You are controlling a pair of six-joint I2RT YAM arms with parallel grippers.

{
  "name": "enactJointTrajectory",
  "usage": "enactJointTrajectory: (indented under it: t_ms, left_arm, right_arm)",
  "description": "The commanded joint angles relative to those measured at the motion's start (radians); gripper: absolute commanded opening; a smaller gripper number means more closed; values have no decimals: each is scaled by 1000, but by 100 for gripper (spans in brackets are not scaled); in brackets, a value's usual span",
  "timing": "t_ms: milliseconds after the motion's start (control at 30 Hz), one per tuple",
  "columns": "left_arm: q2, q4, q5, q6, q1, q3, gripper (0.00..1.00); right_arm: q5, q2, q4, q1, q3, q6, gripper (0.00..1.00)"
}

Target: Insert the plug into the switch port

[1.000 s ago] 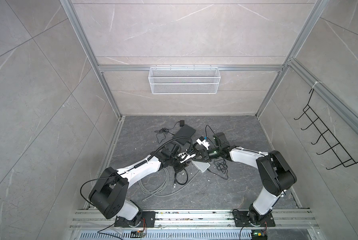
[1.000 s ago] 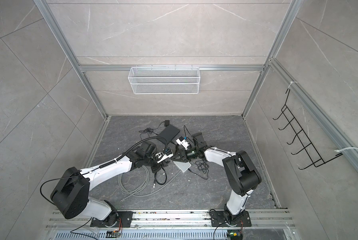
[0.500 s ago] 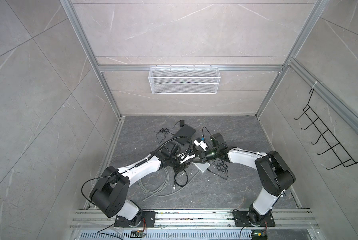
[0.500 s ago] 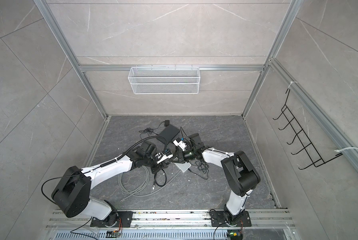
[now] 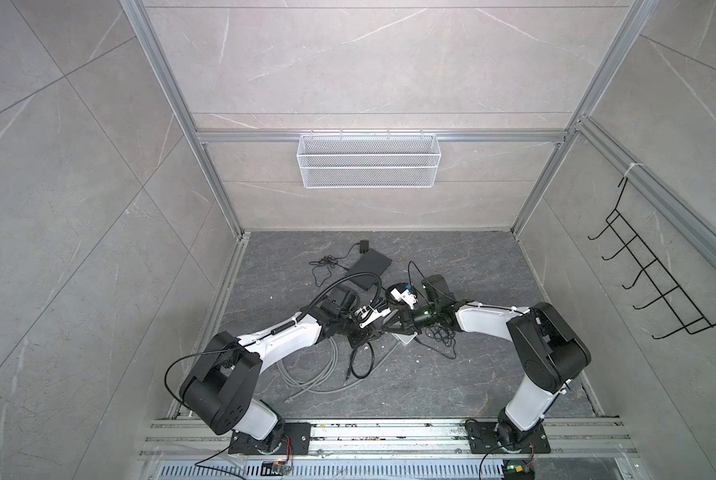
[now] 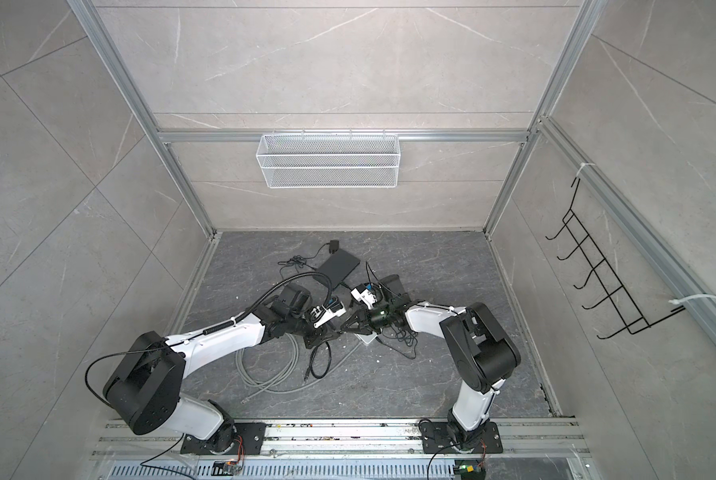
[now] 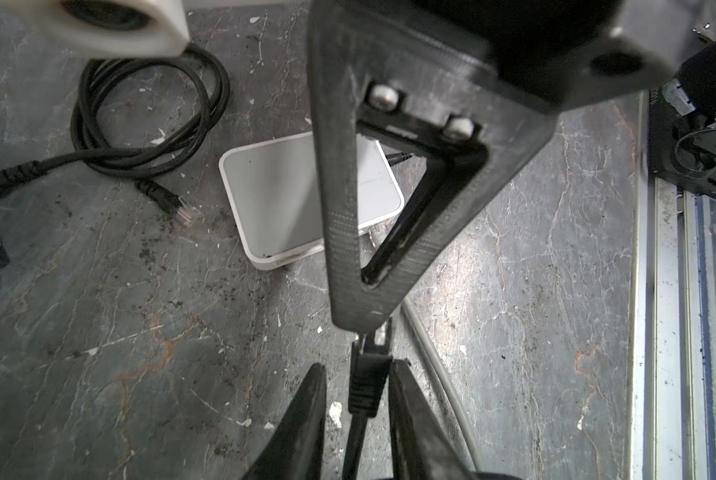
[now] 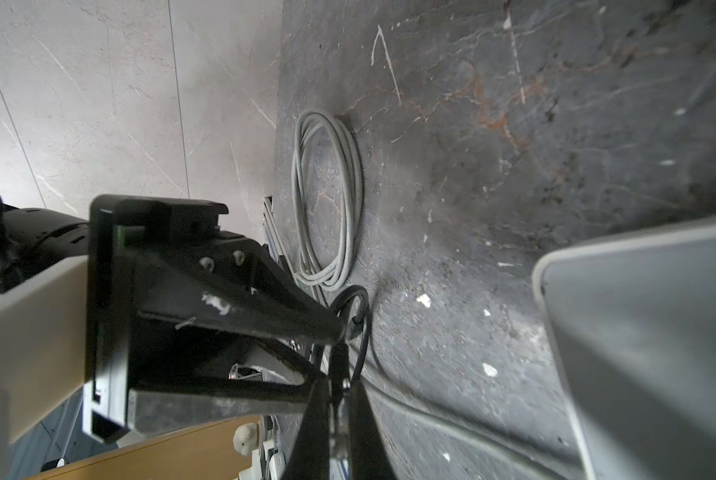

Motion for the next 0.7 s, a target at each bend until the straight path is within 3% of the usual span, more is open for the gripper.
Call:
enactJointTrajectory:
  t_ms: [0, 133, 267, 533, 667]
  left_arm:
    - [24, 29, 65, -2, 5, 19, 30]
    - [23, 9, 71, 10, 5, 10, 36]
    - [19, 2, 39, 18, 7, -5, 36]
    - [13, 40, 39, 16, 9, -19, 16]
    - [18, 40, 36, 19, 9, -18, 11]
  right_arm:
    - [-13, 1, 47, 6, -9, 38, 0]
    - [-14, 16, 47, 6, -1, 41, 0]
    - [-21, 14, 35, 5, 5, 35, 0]
    - [-15, 19, -5, 5, 5, 13, 0]
    - [-12, 33, -20, 4, 16, 6, 1]
